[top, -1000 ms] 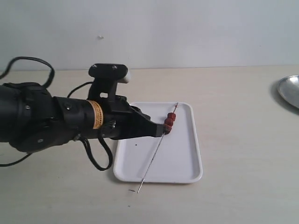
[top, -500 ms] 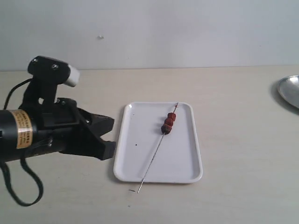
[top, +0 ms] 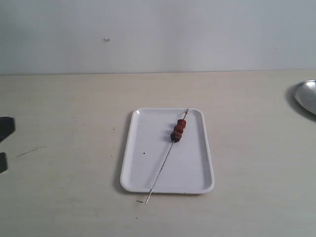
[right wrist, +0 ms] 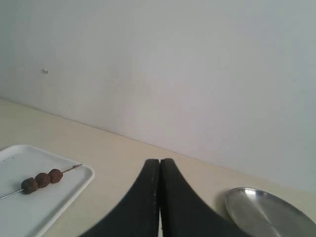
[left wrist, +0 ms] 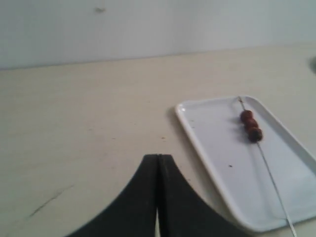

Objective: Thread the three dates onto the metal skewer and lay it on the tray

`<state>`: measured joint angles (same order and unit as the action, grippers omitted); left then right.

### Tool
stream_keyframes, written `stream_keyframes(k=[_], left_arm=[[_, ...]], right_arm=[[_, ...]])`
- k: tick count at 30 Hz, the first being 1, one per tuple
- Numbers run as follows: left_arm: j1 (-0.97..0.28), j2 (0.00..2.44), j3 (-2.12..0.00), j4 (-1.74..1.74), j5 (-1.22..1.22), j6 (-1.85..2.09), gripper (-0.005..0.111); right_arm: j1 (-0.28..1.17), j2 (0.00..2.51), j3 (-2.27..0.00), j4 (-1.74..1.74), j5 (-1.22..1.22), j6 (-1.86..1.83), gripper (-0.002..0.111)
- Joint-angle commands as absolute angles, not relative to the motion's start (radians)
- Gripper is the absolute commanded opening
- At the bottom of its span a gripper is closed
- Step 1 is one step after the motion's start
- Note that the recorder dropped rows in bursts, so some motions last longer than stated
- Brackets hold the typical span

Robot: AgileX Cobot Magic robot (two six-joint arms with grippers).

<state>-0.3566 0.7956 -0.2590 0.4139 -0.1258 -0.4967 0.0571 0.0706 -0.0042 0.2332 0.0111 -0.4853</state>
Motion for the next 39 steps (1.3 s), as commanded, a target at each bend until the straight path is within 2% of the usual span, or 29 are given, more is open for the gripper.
stream_keyframes(k=[1,7,13,26,39], left_arm=[[-0.209,0.614,-0.156,0.414,-0.126,-0.49,0.0],[-0.109,0.419,-0.06,0.412,-0.09,-0.491,0.0],[-0.101,0.262,-0.008,0.416,-0.068,-0.478,0.0],[-0.099,0.011,0.0,0.416,0.188,-0.467,0.0],[-0.099,0.0,0.0,0.416,0.294,-0.467,0.0]], right_arm=[[0.059,0.066,0.0,0.235,0.008,-0.486,0.0],[0.059,0.066,0.0,0.235,0.008,-0.486,0.0],[0.059,0.066,0.0,0.235,0.008,-0.486,0.0],[0.059,0.066,0.0,0.235,0.008,-0.486,0.0],[0.059,0.066,0.0,0.235,0.008,-0.486,0.0]])
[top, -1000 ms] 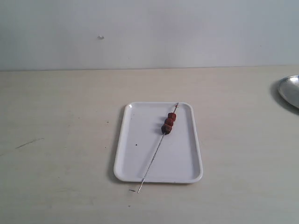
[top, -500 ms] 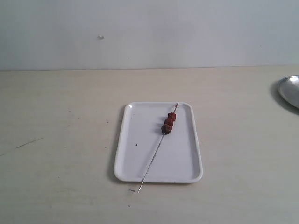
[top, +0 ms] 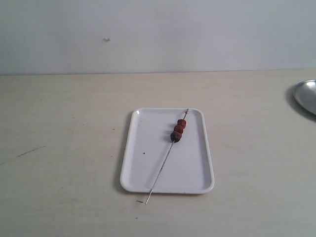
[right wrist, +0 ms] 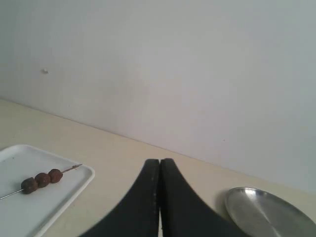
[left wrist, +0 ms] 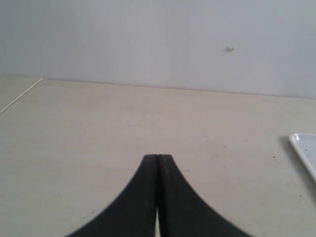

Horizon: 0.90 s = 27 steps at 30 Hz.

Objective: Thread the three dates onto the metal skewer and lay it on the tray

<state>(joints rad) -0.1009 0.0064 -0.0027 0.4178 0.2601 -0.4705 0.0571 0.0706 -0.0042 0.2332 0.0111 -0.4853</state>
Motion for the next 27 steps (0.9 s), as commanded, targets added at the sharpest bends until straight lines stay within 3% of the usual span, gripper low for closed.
stream_keyframes(k=[1,27], left_arm=[[-0.099,0.0,0.0,0.416,0.311,-0.467,0.0],[-0.099,0.0,0.0,0.416,0.335,-0.467,0.0]], right_arm=[[0.059,0.066,0.0,0.235,0.008,-0.486,0.0],[0.059,0.066,0.0,0.235,0.008,-0.486,0.0]])
